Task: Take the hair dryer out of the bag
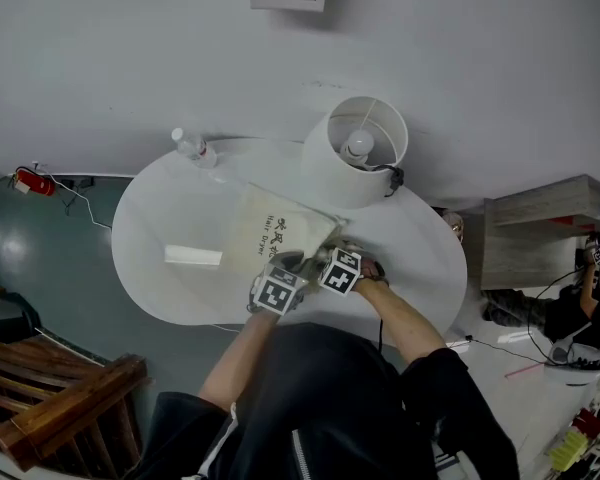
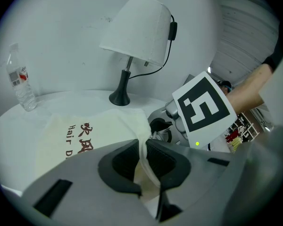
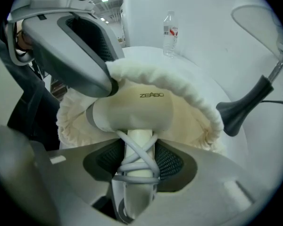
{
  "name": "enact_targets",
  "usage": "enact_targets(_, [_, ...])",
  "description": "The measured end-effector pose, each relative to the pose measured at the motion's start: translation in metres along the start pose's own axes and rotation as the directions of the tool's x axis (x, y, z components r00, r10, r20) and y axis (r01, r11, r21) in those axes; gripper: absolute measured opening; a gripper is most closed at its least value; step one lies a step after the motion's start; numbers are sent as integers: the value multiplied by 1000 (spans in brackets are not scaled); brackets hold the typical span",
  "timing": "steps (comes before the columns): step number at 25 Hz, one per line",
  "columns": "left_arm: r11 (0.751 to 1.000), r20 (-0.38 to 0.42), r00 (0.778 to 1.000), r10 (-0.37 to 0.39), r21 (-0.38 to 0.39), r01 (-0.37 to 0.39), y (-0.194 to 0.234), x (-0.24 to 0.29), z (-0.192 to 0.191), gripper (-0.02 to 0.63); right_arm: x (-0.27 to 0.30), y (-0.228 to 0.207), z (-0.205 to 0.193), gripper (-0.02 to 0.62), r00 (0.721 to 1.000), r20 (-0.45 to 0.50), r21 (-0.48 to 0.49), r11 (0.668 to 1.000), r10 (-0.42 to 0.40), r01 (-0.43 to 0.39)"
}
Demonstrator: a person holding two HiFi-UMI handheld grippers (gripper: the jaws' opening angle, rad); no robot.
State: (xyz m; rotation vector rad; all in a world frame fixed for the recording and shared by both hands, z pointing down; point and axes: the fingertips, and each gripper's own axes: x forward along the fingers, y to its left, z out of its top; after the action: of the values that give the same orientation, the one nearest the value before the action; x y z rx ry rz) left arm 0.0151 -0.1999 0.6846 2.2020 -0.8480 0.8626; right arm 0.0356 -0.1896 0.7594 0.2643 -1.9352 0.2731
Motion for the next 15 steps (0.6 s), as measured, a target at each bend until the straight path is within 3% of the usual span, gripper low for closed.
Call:
enact_targets(8, [1000,-7,1000,-9,11,9,0,0,1,51,-8,1,-19,199,1000,-10,83,996,-15,16])
enact_targets(15, [999,-13,1000,-9,38,10,-2,0,0,51,-24,6,-39,198,999,29,234,972,-41,33])
